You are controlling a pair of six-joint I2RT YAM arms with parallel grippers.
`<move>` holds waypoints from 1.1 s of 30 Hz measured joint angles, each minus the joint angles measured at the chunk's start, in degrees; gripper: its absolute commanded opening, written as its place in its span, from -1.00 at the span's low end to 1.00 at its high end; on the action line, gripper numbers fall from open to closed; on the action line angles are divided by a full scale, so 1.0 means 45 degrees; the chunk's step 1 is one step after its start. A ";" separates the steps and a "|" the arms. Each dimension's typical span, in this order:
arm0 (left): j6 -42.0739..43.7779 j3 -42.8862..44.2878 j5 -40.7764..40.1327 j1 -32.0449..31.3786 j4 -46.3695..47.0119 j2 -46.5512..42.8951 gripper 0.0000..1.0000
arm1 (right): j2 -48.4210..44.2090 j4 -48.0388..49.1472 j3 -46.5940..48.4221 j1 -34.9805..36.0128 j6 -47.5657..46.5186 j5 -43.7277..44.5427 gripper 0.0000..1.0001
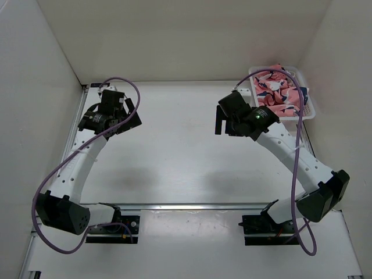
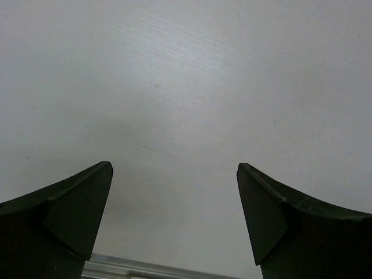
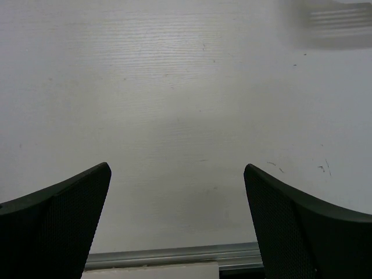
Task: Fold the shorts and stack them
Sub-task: Grab the shorts from the pile
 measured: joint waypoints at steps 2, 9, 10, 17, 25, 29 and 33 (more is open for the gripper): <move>0.0291 -0.0457 0.0690 -0.0165 0.0112 -0.0180 0.99 | 0.0005 0.0019 -0.0141 -0.0005 0.0039 0.0034 1.00; 0.0665 -0.0947 0.1787 -0.0321 0.0291 -0.0772 0.99 | 0.0015 0.0199 -0.0155 -0.0942 -0.0146 -0.0068 0.93; 0.0724 -0.0952 0.1982 -0.0340 0.0384 -0.0801 0.99 | 0.0034 0.0248 -0.0097 -0.1457 -0.0267 -0.0180 0.87; 0.1107 -0.0981 0.2749 -0.1078 0.0826 -0.0670 0.99 | 0.1345 0.1321 0.1554 -0.7446 -0.0631 -0.2463 0.89; 0.1166 -0.0903 0.2521 -0.1137 0.1025 0.0228 0.99 | 0.7320 0.1734 0.6591 -1.0797 -0.0306 -0.4051 0.99; 0.1059 -0.0563 0.2166 -0.1151 0.1035 0.0957 0.99 | 1.0336 0.1695 0.9010 -1.1327 -0.0194 -0.4425 0.99; 0.0879 -0.0345 0.1831 -0.1239 0.1137 0.1651 0.99 | 1.2536 0.2035 1.0724 -1.1613 0.0078 -0.5382 0.87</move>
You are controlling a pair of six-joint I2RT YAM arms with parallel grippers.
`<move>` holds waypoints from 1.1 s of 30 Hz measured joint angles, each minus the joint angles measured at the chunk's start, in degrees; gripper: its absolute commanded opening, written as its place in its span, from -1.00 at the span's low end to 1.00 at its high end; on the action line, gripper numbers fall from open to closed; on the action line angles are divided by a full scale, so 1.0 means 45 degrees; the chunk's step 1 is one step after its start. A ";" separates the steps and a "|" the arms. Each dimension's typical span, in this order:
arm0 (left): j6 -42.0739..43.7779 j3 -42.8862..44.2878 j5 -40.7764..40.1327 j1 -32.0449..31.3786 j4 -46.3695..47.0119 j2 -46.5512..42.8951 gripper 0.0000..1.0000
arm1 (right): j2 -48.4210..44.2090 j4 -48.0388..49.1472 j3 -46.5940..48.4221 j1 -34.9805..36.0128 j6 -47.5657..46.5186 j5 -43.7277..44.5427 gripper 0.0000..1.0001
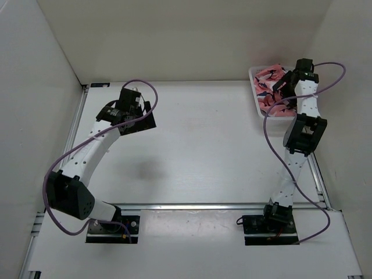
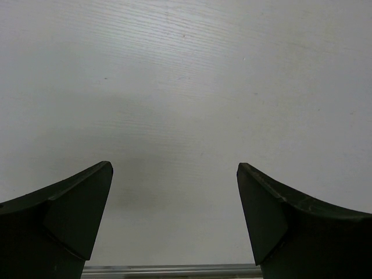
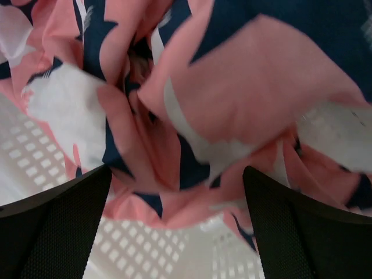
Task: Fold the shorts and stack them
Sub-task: Grab the shorts from the pile, then move the shorts to the center of the board
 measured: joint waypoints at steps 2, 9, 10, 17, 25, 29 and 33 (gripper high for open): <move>-0.0107 0.0005 -0.0151 -0.0151 -0.0005 0.0238 0.99 | 0.0738 0.0359 0.0578 -0.0083 0.0117 -0.0457 0.48; -0.0282 0.0223 -0.0466 -0.0821 -0.0005 0.0933 0.99 | 0.1341 0.1885 0.0869 -0.0107 0.0767 -0.1593 -1.00; -0.0277 0.0316 -0.0350 -0.0850 0.0005 0.1088 0.99 | 0.1282 0.2050 0.0884 -0.0092 0.0767 -0.1797 -1.00; -0.0729 0.0447 0.0267 -0.1855 0.0151 0.1899 0.99 | -0.1802 0.2555 -0.0510 0.0529 0.0724 -0.2803 -1.00; -0.1195 -0.0015 -0.0641 -0.1467 -0.0364 -0.0777 0.99 | -0.6547 0.3813 0.2089 0.4303 0.0408 -0.3444 -1.00; -0.1311 0.0024 -0.1292 -0.0855 -0.0767 -0.2545 0.99 | -0.8170 0.4439 0.2793 0.6713 0.0325 -0.3721 -1.00; -0.1302 0.0763 -0.1865 -0.0170 -0.1676 -0.3172 0.99 | -0.9748 0.4668 0.1195 0.8029 0.0223 -0.3191 -1.00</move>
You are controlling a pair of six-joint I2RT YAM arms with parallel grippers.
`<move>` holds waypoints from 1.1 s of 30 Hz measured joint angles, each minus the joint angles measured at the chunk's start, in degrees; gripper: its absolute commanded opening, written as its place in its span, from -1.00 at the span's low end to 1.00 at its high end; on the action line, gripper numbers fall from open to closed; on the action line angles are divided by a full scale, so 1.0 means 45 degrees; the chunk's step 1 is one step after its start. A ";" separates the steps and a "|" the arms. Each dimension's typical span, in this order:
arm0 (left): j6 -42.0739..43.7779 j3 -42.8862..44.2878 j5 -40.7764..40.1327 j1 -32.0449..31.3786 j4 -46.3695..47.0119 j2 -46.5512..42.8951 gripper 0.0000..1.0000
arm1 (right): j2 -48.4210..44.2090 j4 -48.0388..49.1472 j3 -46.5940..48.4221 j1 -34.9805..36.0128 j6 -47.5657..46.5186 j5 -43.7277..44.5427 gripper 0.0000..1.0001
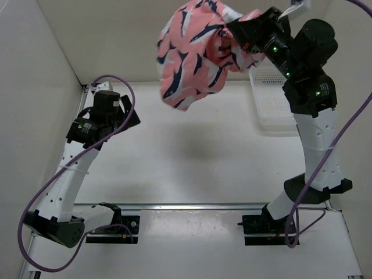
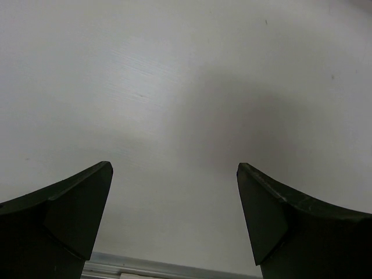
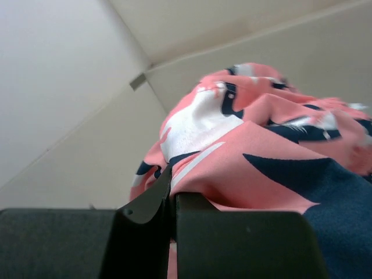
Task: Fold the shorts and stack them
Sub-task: Move the shorts to the center of the board, then flatten the shorts out
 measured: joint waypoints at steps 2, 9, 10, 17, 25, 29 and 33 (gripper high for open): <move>0.0155 0.0695 -0.0248 0.0622 -0.0413 -0.0005 0.99 | -0.0865 0.0092 -0.1826 0.0563 -0.0102 0.0573 -0.90; 0.0957 0.2195 -0.0359 0.2161 -0.1103 -0.0359 0.99 | -0.2249 -0.0563 -1.0399 0.0758 0.0126 0.1545 0.92; 0.1039 0.2176 -0.0253 0.2210 -0.1156 -0.0389 0.99 | -0.2021 -0.0811 -1.1278 0.0597 0.0155 0.1613 0.92; 0.0816 -0.1433 0.1302 0.2118 -0.0277 -0.0398 0.87 | -0.3565 -0.2599 -1.5664 0.0194 0.0253 0.2531 -0.25; -0.0355 -0.5357 0.2628 0.1622 0.0175 0.0165 1.00 | -0.6819 -0.2506 -1.7622 0.0845 0.0500 0.3201 0.07; -0.0665 -0.5178 0.3288 0.1622 0.1175 0.1647 1.00 | -0.6479 -0.2705 -1.8462 0.1107 0.0573 0.3279 0.66; -0.0743 -0.4493 0.3832 0.1865 0.2113 0.4449 1.00 | -0.6426 -0.2895 -1.8530 0.1117 0.0452 0.3580 0.73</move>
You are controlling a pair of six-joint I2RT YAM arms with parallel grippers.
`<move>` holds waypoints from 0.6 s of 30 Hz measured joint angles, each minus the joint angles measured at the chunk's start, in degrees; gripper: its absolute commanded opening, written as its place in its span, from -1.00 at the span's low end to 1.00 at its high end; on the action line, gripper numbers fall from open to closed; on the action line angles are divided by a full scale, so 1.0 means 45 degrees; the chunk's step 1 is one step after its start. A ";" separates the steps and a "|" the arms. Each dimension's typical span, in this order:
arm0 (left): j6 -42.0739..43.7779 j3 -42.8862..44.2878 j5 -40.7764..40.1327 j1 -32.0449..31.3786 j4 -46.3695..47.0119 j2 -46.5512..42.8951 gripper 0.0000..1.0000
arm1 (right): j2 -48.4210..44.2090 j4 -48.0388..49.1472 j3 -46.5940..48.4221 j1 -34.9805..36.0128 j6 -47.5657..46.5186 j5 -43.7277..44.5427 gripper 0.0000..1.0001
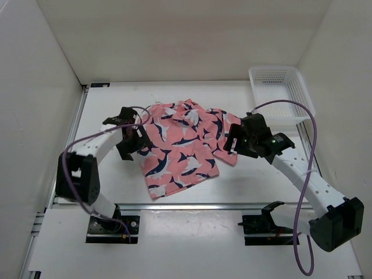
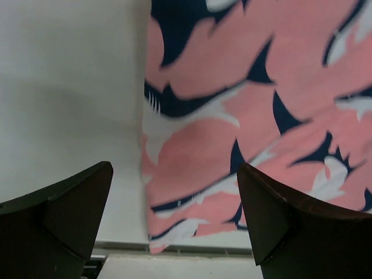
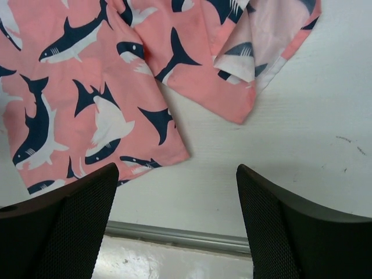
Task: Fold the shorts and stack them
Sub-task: Flatten the shorts out
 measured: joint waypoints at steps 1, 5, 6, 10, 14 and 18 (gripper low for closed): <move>-0.0010 0.0233 0.0165 0.0160 0.0155 0.0758 1.00 | 0.0000 0.0005 0.0024 0.0000 -0.0029 0.0068 0.73; 0.0010 0.1379 0.0466 0.0627 0.0631 0.3245 0.66 | -0.0024 -0.0092 0.0262 0.0000 -0.0078 0.0525 0.76; 0.0117 0.1821 0.0578 0.0685 0.0646 0.3759 0.40 | -0.0049 -0.0097 0.0321 0.0000 -0.0087 0.0627 0.76; 0.0593 0.3167 0.1321 0.0481 0.1137 0.5153 -0.79 | -0.0325 -0.0126 0.0389 -0.0136 -0.0097 0.0874 0.76; 0.0685 0.3439 0.1710 -0.0884 0.1336 0.5377 -0.79 | -0.0733 -0.0321 0.0408 -0.0447 -0.0087 0.1350 0.76; 0.0301 0.3531 0.2069 -0.3993 0.1292 0.4789 -0.25 | -0.1530 -0.0340 0.0408 -0.0855 -0.0068 0.1783 0.76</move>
